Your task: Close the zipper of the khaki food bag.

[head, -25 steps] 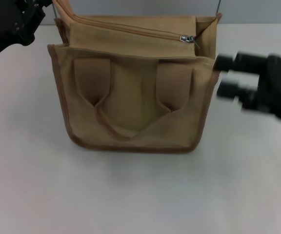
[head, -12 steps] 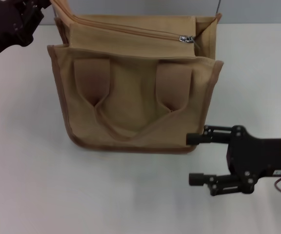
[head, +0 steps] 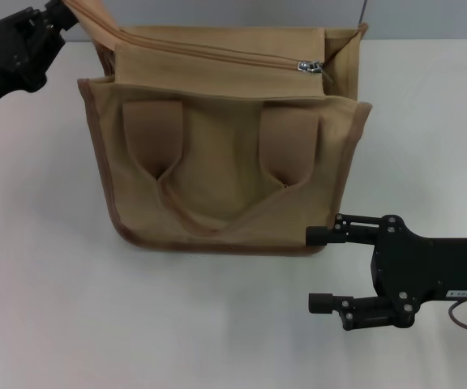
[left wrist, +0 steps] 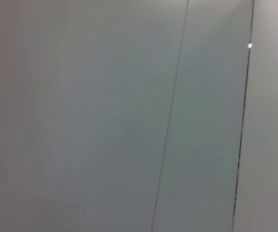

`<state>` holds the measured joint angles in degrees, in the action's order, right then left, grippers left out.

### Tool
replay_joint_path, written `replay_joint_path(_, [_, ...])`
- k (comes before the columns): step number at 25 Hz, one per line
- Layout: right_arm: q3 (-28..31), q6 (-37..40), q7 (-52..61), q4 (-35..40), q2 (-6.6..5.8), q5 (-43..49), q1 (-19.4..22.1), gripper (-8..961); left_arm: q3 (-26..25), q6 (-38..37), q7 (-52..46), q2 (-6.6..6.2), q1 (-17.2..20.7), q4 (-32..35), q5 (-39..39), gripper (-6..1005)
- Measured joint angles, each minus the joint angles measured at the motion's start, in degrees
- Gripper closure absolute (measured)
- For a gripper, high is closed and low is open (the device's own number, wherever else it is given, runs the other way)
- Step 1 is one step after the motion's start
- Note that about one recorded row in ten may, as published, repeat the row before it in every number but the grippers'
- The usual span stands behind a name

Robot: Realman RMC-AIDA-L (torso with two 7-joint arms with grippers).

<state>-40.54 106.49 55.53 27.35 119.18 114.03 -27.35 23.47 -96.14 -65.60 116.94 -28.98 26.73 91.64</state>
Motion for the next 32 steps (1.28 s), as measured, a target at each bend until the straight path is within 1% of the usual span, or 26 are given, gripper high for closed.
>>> replay_joint_path(3, [-0.01,-0.05,0.0,-0.02,0.0,0.0,-0.19,178,0.07,0.0,-2.52,-0.56,1.0,0.4,0.04,921])
replay_joint_path(4, [0.0,-0.05,0.0,-0.02,0.0,0.0,-0.34,178,0.24,-0.06,-3.82,-0.99,1.65,0.93,0.22,921])
replay_joint_path(5, [0.0,-0.05,0.0,-0.02,0.0,0.0,-0.57,178,0.94,-0.49,-6.31,-2.38,2.99,2.35,0.86,887])
replay_joint_path(6, [0.0,-0.05,0.0,-0.02,0.0,0.0,-0.57,178,0.94,-0.49,-6.31,-2.38,2.99,2.35,0.86,853])
replay_joint_path(9, [-0.24,-0.05,0.01,-0.03,0.03,-0.11,-0.97,178,2.46,-2.11,-10.05,-5.42,4.99,4.56,3.18,752])
replay_joint_path(10, [-0.28,-0.05,0.01,-0.25,0.06,-0.13,-1.22,178,3.32,-4.34,-12.28,-7.86,6.32,5.84,5.57,718])
replay_joint_path(11, [-0.28,-0.05,0.01,-0.25,0.06,-0.13,-1.22,178,3.32,-4.34,-12.28,-7.86,6.32,5.84,5.57,694])
replay_joint_path(12, [-0.29,-0.05,0.01,-0.5,0.06,-0.13,-1.35,178,3.65,-7.17,-13.28,-9.75,7.18,6.41,7.83,670])
replay_joint_path(13, [-0.29,-0.06,0.01,-0.81,0.07,-0.13,-1.51,178,3.67,-9.43,-13.3,-10.51,7.58,6.62,9.38,645])
replay_joint_path(14, [-0.28,-0.09,0.01,-1.07,0.1,-0.14,-1.67,178,3.67,-9.43,-13.3,-10.51,7.58,6.62,9.38,621])
replay_joint_path(15, [-0.22,-0.15,0.0,-1.62,0.15,-0.14,-2.03,178,3.8,-13.48,-12.25,-11.07,7.98,6.79,11.43,597])
replay_joint_path(16, [-0.22,-0.15,0.0,-1.62,0.15,-0.14,-2.03,178,3.8,-13.48,-12.25,-11.07,7.98,6.79,11.43,573])
replay_joint_path(17, [-0.21,-0.2,0.0,-1.86,0.15,-0.13,-2.12,178,4.27,-15.78,-11.14,-10.98,8.1,6.96,12.64,549])
replay_joint_path(18, [-0.38,-0.49,-0.01,-2.41,0.23,-0.14,-2.48,178,7.55,-17.8,-8.89,-10.1,8.12,7.23,14.23,524])
replay_joint_path(19, [-0.38,-0.49,-0.01,-2.41,0.23,-0.14,-2.48,178,7.55,-17.8,-8.89,-10.1,8.12,7.23,14.23,500])
replay_joint_path(20, [-0.47,-0.96,-0.04,-3.24,0.31,-0.14,-2.87,178,13.15,-17.84,-6.49,-8.8,8.1,7.29,14.74,476])
replay_joint_path(21, [-0.48,-1.31,-0.09,-4.09,0.31,-0.13,-3.18,178,17.19,-17.66,-4.26,-7.54,8.0,7.18,14.96,242])
replay_joint_path(22, [-0.48,-1.31,-0.09,-4.09,0.31,-0.13,-3.18,178,17.19,-17.66,-4.26,-7.54,8.0,7.18,14.96,235])
replay_joint_path(23, [-0.5,-1.49,-0.12,-4.46,0.31,-0.14,-3.39,178,18.15,-17.51,-3.2,-6.91,7.95,7.01,15.11,229])
replay_joint_path(24, [-0.5,-1.49,-0.12,-4.46,0.31,-0.14,-3.39,178,18.15,-17.51,-3.2,-6.91,7.95,7.01,15.11,222])
replay_joint_path(25, [-0.5,-2.03,-0.23,-5.2,0.31,-0.14,-3.9,178,19.18,-16.58,-0.29,-5.22,7.9,6.59,15.65,215])
replay_joint_path(26, [-0.5,-2.03,-0.23,-5.2,0.31,-0.14,-3.9,178,19.18,-16.58,-0.29,-5.22,7.9,6.59,15.65,209])
replay_joint_path(27, [-0.5,-2.35,-0.42,-5.71,0.32,-0.13,-4.12,178,19.18,-15.72,1.9,-3.9,7.98,6.49,16.52,202])
replay_joint_path(28, [-0.51,-2.88,-0.79,-6.4,0.36,-0.05,-4.44,178,19.18,-15.72,1.9,-3.9,7.98,6.49,16.52,196])
replay_joint_path(30, [-0.51,-3.1,-0.93,-6.72,0.37,-0.02,-4.65,178,19.22,-15.37,3.38,-3.04,8.04,6.28,17.29,189])
replay_joint_path(32, [-0.51,-3.13,-0.94,-6.75,0.37,-0.02,-4.75,178,19.21,-15.37,3.54,-2.99,8.04,6.15,17.41,189])
